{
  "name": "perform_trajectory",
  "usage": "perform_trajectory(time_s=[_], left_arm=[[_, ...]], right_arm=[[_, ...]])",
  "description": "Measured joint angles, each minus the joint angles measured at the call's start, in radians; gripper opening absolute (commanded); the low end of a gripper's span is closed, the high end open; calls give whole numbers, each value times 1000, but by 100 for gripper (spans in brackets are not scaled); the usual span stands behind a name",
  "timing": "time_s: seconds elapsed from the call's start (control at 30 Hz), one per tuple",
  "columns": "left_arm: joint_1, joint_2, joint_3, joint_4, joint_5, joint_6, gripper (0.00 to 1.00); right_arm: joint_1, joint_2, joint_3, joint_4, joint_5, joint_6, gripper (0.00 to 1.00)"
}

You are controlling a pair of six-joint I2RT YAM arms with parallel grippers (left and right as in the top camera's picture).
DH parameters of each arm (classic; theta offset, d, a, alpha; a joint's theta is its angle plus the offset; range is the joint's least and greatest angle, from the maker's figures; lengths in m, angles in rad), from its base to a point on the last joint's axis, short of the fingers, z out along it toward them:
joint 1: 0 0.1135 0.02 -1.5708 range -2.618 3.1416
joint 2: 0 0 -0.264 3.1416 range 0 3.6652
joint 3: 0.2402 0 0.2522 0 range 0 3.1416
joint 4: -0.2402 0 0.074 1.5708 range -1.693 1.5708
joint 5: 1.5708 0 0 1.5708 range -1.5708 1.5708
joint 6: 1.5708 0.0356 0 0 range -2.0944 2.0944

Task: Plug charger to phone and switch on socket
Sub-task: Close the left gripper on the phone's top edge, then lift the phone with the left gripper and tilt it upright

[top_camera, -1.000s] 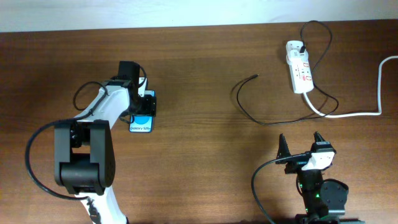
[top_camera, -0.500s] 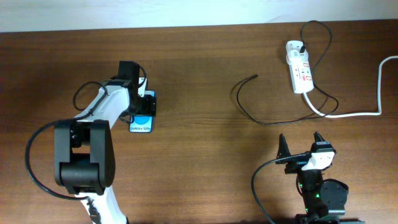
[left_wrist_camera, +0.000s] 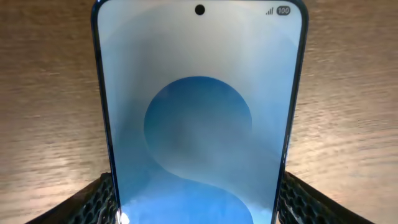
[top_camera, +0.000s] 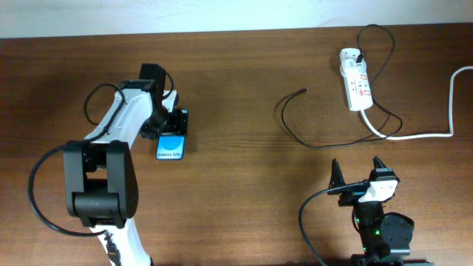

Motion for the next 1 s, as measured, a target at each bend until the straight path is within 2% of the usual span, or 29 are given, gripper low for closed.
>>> perform_trajectory(time_s=[0.33,0.53,1.0], left_arm=[[0,3,187,-214,51,0,41],[0,-32,197,-266,69,0,40],[0,-371,198,-425,99,0,40]], right_arm=[[0,0,0,0,0,0,98],[0,0,0,0,0,0,98],[0,0,0,0,0,0,98]])
